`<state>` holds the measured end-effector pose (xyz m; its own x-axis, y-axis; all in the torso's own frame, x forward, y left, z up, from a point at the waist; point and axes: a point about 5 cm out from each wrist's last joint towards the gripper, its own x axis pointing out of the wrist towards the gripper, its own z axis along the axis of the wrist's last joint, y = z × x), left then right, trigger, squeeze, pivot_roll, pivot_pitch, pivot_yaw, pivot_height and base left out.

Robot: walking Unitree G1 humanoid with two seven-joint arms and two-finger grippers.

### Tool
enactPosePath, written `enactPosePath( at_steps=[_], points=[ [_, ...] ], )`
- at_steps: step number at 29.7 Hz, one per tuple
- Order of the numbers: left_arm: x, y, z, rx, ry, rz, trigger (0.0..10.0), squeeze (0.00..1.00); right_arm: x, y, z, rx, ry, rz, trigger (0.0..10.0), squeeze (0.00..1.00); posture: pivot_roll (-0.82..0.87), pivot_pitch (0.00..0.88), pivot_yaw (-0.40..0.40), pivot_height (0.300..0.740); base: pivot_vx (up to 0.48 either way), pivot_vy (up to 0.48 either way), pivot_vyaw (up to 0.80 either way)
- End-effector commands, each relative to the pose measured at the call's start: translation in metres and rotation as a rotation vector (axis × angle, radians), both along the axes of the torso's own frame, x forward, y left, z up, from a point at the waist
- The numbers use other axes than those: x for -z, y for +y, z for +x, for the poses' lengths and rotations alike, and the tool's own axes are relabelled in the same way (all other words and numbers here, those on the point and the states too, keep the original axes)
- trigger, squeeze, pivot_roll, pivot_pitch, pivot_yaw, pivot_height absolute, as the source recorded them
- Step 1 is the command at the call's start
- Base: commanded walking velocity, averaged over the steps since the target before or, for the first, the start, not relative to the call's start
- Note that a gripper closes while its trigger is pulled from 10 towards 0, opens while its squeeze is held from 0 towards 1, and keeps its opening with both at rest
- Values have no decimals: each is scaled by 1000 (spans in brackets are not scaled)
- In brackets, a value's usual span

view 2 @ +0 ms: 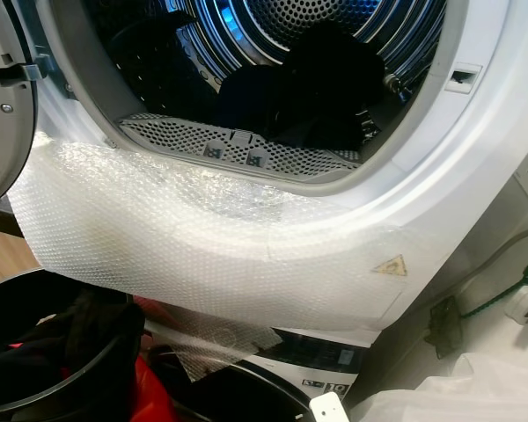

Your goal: Clothes washing

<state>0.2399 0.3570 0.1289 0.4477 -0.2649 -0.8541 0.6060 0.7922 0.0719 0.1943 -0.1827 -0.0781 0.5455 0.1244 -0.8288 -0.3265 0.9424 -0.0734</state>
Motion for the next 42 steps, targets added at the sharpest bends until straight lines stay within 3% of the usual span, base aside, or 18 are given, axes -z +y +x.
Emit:
enactPosePath(
  at_steps=[1, 12, 17, 19, 28, 32, 36, 37, 42],
  points=[
    [4, -1, 2, 13, 29, 7, 10000, 0, 1, -3, -4, 9, 8, -1, 10000, 0, 213, 0, -94, 740, 0, 0, 0],
    [16, 8, 0, -1, 85, 45, 10000, 0, 0, -4, 0, 11, 2, -1, 10000, 0, 216, 0, -100, 740, 0, 0, 0],
    [26, 10, -11, 21, 149, 40, 10000, 0, -1, -1, 1, -4, 4, 4, 10000, 0, 231, 0, -108, 740, 0, 0, 0],
    [33, 15, -17, 34, 185, 92, 10000, 0, -1, 1, 2, -17, 7, 8, 10000, 0, 243, 0, -112, 740, 0, 0, 0],
    [46, 17, -9, 16, 192, 146, 10000, 0, -1, 2, 3, -21, 8, 13, 10000, 0, 236, 0, -116, 740, 0, 0, 0],
    [51, 18, -5, 9, 185, 226, 10000, 0, -1, 0, 2, -16, 11, 10, 10000, 0, 224, 0, -118, 740, 0, 0, 0],
    [54, 15, 0, 4, 173, 220, 10000, 0, 0, -2, 0, -10, 16, 10, 10000, 0, 221, 0, -118, 740, 0, 0, 0],
    [55, 14, 0, 3, 171, 220, 0, 0, 0, -2, 0, -10, 16, 10, 10000, 0, 221, 0, -118, 740, 0, 0, 0],
    [57, 12, 3, -7, 163, 196, 0, 0, -1, 1, 1, -5, 12, 18, 10000, 0, 214, 0, -116, 740, 0, 0, 0]
  ],
)
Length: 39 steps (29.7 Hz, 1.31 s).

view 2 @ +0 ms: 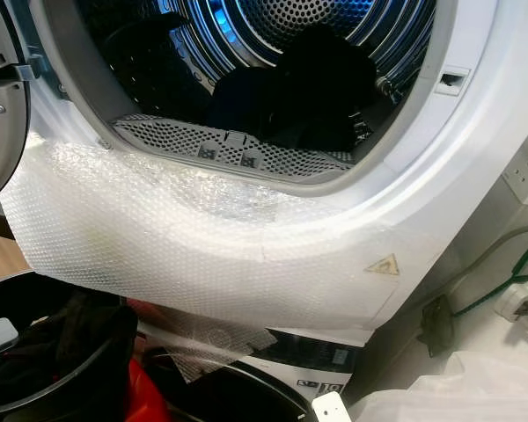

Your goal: Clothes washing

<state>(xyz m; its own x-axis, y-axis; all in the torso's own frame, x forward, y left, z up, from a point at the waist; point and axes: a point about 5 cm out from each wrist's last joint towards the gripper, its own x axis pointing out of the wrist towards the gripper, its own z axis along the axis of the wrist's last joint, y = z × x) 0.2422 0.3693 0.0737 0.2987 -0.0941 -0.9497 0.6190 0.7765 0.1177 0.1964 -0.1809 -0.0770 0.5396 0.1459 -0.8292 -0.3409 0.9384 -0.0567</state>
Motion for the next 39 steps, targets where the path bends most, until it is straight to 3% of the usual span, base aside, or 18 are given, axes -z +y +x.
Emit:
enactPosePath(
  at_steps=[1, 10, 18, 39],
  points=[
    [2, -1, 0, -2, -2, 5, 0, 0, 0, 0, 0, 10, 7, 3, 10000, 0, 214, 0, -116, 740, 0, 0, 0],
    [4, 2, 0, -3, 4, 16, 0, 0, 0, 3, 1, 24, -9, -9, 10000, 0, 219, 0, -92, 740, 0, 0, 0],
    [3, 3, -1, -10, 8, 3, 0, 0, 3, 16, -1, 59, 0, 35, 10000, 0, 201, 0, -54, 740, 0, 0, 0],
    [3, 3, 1, -34, -27, 2, 0, 0, 3, 23, 0, 45, 5, 40, 10000, 0, 239, 0, -55, 740, 0, 0, 0]
  ],
)
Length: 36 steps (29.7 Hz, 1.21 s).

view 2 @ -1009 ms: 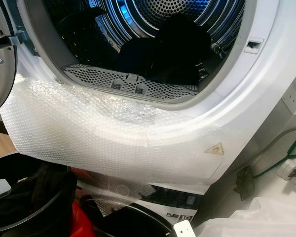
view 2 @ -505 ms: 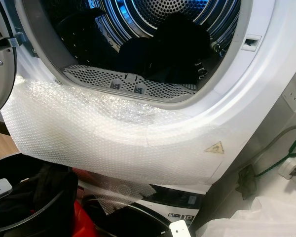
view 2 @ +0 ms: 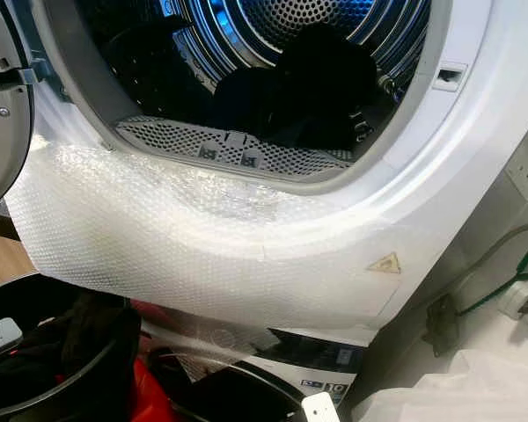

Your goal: Clothes washing

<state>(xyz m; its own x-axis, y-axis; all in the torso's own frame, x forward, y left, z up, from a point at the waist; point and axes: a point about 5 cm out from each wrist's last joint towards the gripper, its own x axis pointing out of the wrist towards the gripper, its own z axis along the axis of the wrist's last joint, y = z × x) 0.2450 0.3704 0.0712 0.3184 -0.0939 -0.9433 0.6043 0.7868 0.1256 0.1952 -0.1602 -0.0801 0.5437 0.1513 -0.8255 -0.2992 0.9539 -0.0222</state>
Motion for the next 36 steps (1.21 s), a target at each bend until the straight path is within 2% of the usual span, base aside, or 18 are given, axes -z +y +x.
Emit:
enactPosePath(
  at_steps=[1, 17, 22, 23, 24, 27, 30, 31, 32, 33, 36],
  points=[
    [1, 2, -2, -20, -9, 7, 0, 0, -1, 3, 2, 0, 2, 5, 10000, 0, 239, 0, -55, 740, 0, 0, 0],
    [-7, 20, -11, -94, -47, 36, 0, 0, 0, 15, 2, -16, 13, 32, 10000, 0, 267, 0, -40, 740, 0, 0, 0],
    [-20, 25, -3, -184, -180, -1, 0, 0, 0, 15, 1, -8, 16, 29, 10000, 0, 257, 0, -27, 740, 0, 0, 0],
    [-30, 27, 2, -220, -275, -46, 0, 0, 1, 15, 0, -6, 17, 28, 10000, 0, 258, 0, -22, 740, 0, 0, 0],
    [-33, 27, 3, -232, -304, -66, 0, 0, 1, 14, 0, -5, 18, 28, 10000, 0, 258, 0, -22, 740, 0, 0, 0],
    [-37, 26, 4, -246, -344, -120, 0, 0, 2, 14, -1, -4, 20, 28, 10000, 0, 265, 0, -21, 740, 0, 0, 0],
    [-41, 21, -2, -249, -399, -256, 0, 0, 3, 14, -5, -11, 31, 25, 10000, 0, 284, 0, -29, 740, 0, 0, 0],
    [-41, 21, -2, -249, -399, -256, 0, 0, 3, 14, -5, -11, 31, 25, 10000, 0, 284, 0, -29, 740, 0, 0, 0],
    [-42, 18, -5, -238, -408, -295, 0, 0, 4, 14, -6, -13, 34, 25, 10000, 0, 287, 0, -30, 740, 0, 0, 0],
    [-45, 8, -17, -204, -431, -386, 0, 0, 4, 15, -7, -23, 38, 25, 10000, 0, 293, 0, -29, 740, 0, 0, 0],
    [-51, -3, -34, -166, -465, -480, 0, 0, 4, 16, -6, -24, 35, 27, 10000, 0, 300, 0, -31, 740, 0, 0, 0]
  ],
)
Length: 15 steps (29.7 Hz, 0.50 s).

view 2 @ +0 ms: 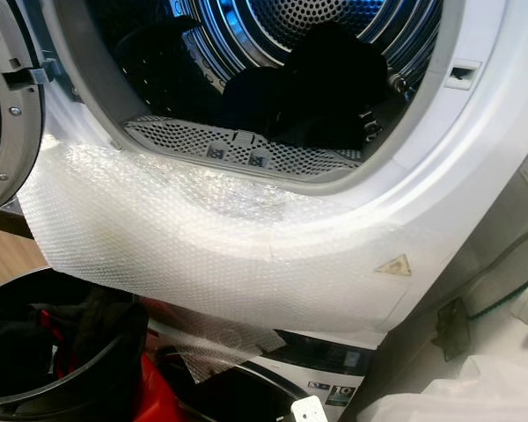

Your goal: Clothes washing

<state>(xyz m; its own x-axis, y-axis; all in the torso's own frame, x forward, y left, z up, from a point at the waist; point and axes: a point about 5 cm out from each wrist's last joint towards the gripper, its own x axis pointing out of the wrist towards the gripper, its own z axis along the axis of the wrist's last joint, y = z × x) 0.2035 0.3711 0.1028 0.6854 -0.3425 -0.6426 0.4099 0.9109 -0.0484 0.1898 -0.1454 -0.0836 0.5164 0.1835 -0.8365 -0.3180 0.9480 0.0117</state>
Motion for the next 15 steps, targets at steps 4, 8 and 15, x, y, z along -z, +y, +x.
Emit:
enactPosePath(
  at_steps=[4, 8, 15],
  points=[
    [-37, -30, -14, 118, -238, -152, 0, 0, -3, 0, 6, 20, -11, 6, 10000, 0, 319, 0, -43, 740, 0, 0, 0],
    [-57, -51, -23, 180, -356, -266, 0, 0, -3, 0, 6, 4, -8, 4, 10000, 0, 342, 0, -56, 740, 0, 0, 0],
    [-114, -93, -33, 293, -562, -410, 0, 0, -4, 1, 9, -12, -13, -2, 10000, 0, 367, 0, -70, 740, 0, 0, 0]
  ],
)
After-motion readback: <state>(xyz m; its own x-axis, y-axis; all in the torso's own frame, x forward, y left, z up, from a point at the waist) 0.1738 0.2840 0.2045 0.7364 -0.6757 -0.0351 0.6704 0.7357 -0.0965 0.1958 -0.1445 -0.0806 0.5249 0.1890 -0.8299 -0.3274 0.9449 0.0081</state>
